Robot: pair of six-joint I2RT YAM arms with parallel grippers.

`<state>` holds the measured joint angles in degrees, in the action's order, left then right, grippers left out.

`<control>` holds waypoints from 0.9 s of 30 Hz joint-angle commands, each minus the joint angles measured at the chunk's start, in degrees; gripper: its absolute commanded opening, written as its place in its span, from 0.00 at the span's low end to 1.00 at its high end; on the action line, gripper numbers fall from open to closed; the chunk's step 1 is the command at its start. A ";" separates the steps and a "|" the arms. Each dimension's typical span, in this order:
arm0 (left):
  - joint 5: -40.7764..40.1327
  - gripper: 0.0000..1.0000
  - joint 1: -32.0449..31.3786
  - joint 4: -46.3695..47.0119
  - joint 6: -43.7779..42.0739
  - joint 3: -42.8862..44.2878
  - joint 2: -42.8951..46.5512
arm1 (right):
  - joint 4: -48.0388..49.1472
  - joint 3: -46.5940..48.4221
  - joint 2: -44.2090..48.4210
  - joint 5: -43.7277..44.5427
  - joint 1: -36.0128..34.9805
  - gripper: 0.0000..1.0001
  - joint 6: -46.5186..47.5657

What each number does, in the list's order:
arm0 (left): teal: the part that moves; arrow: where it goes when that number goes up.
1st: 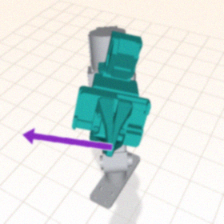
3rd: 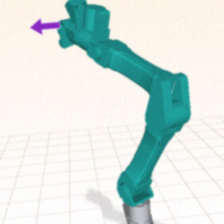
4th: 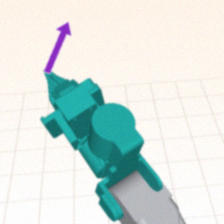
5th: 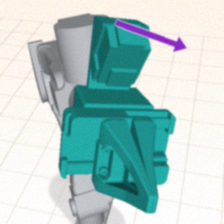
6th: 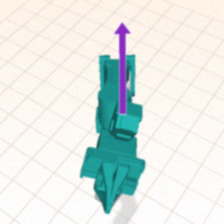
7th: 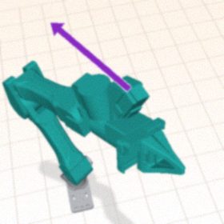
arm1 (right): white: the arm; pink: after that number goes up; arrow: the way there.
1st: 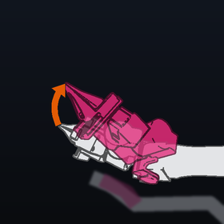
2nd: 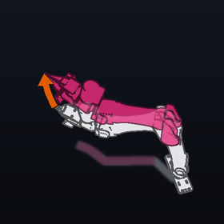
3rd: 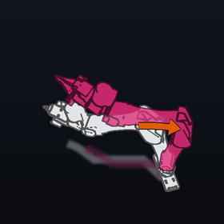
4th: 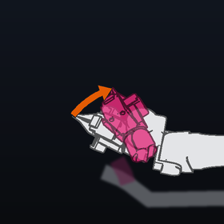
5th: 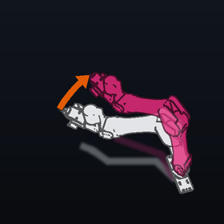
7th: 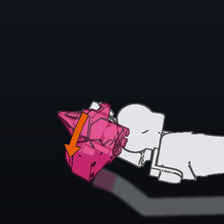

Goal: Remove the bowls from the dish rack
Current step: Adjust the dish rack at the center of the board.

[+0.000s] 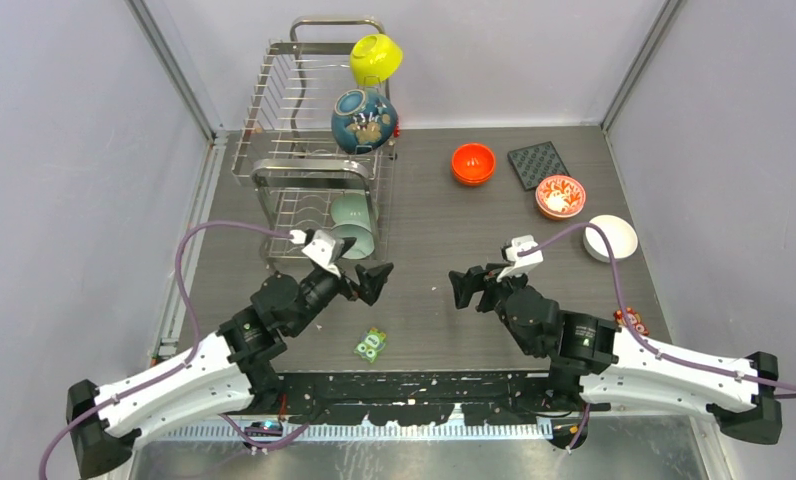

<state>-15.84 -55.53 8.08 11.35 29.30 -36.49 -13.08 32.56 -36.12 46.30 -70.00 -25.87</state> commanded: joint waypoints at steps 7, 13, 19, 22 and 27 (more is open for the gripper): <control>-13.08 0.81 -0.89 27.55 -7.12 -2.10 -12.75 | 4.69 0.12 -3.19 2.43 0.10 0.84 1.17; -15.71 0.78 -0.99 34.53 -8.07 0.06 -20.41 | 5.28 0.90 -4.37 2.06 0.15 0.84 0.18; -22.69 0.64 -0.99 38.21 -10.54 2.14 -26.39 | 6.14 0.95 -5.59 1.69 0.26 0.83 -0.49; -23.72 0.56 -0.96 38.71 -11.09 2.44 -27.11 | 6.44 1.09 -5.93 1.68 0.21 0.83 -0.47; -24.05 0.26 -0.98 39.29 -12.55 2.17 -27.15 | 7.33 1.41 -6.31 1.46 0.24 0.83 -0.20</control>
<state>-37.01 -56.29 41.67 0.73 29.36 -63.90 -9.34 32.23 -42.15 46.83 -70.00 -25.61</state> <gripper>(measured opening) 0.352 0.832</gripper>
